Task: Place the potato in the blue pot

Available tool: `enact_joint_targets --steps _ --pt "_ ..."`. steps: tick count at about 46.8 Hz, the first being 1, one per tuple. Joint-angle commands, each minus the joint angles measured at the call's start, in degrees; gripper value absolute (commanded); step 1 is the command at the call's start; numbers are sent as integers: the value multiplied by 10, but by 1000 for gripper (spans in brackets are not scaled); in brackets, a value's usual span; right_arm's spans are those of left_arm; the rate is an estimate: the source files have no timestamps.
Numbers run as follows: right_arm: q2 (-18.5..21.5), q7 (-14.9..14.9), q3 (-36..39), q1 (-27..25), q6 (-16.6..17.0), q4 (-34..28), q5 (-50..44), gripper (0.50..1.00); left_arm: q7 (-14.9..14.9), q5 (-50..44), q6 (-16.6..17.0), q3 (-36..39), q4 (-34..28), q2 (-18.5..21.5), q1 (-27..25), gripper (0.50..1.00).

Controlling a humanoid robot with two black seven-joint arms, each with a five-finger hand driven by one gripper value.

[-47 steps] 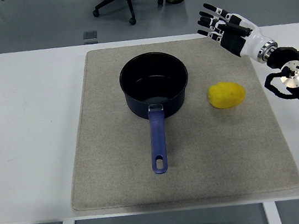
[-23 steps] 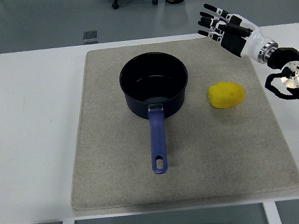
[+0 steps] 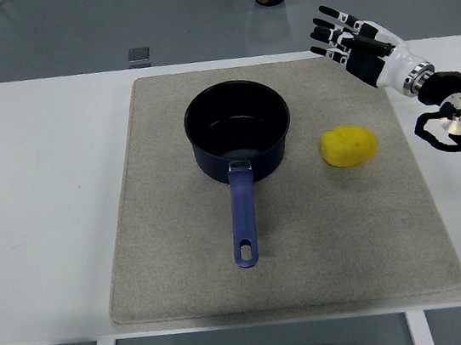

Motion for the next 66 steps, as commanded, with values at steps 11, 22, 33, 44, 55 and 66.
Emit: enact_joint_targets --steps 11,22,33,44,55,66 --pt "-5 0 1 4 2 1 -66 930 0 0 0 0 0 0 0 996" --pt "-28 -1 -2 11 13 3 -90 930 0 0 0 0 0 0 0 996" --pt "-36 -2 -3 23 24 5 -146 930 0 0 0 0 0 0 0 996" --pt "-51 -4 -13 36 44 25 -183 926 0 0 0 0 0 0 0 996" --pt "-56 0 -41 53 47 29 -276 926 0 0 0 0 0 0 0 996" --pt "-89 0 -43 66 51 64 -344 928 0 0 0 0 0 0 0 996"
